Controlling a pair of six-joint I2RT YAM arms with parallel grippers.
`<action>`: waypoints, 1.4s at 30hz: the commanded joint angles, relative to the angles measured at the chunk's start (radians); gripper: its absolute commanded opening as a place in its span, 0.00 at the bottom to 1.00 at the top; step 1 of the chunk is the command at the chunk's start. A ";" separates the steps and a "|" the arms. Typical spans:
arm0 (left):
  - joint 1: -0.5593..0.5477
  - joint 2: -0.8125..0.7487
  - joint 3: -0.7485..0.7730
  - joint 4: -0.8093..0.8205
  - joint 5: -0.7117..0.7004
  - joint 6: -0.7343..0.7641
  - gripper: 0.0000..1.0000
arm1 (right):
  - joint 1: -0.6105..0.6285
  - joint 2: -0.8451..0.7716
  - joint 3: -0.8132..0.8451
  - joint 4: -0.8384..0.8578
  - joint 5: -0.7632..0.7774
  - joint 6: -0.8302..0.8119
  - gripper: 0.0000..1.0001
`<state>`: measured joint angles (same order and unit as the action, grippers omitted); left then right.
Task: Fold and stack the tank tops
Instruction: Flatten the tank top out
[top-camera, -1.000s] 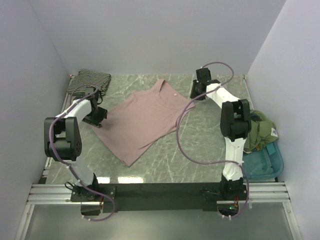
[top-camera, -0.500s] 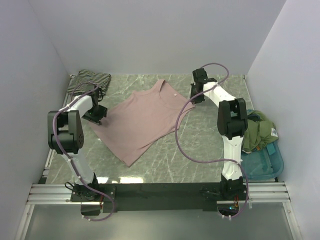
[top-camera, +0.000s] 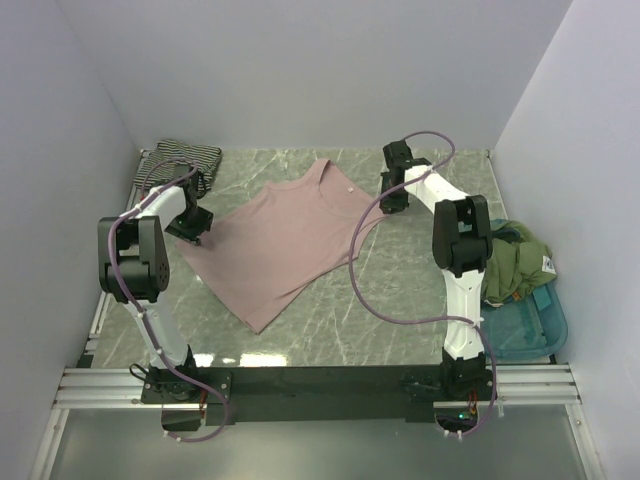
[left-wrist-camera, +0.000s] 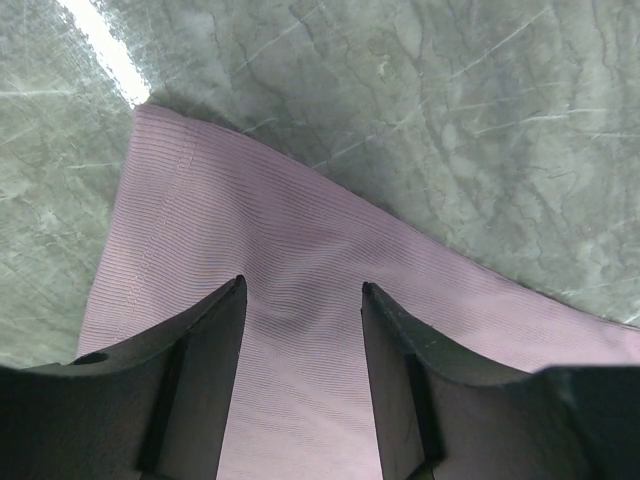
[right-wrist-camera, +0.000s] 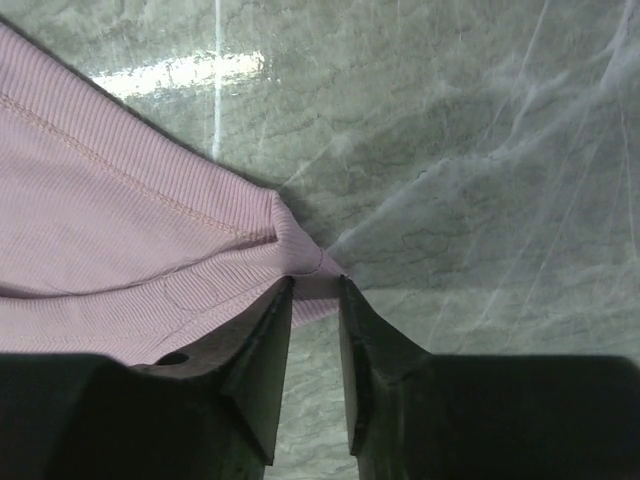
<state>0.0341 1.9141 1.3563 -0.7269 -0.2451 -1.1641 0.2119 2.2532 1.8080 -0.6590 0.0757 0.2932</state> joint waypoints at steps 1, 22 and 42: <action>0.003 0.002 0.033 -0.014 -0.031 0.020 0.55 | 0.009 -0.040 0.008 -0.005 0.027 -0.015 0.34; 0.004 0.007 0.052 -0.016 -0.028 0.035 0.55 | 0.026 0.066 0.160 -0.131 0.075 -0.043 0.31; 0.001 0.029 0.058 0.012 -0.023 0.066 0.53 | 0.014 0.088 0.154 -0.179 0.036 -0.045 0.01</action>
<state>0.0341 1.9297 1.3750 -0.7288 -0.2527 -1.1320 0.2310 2.3505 1.9888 -0.8188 0.1158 0.2375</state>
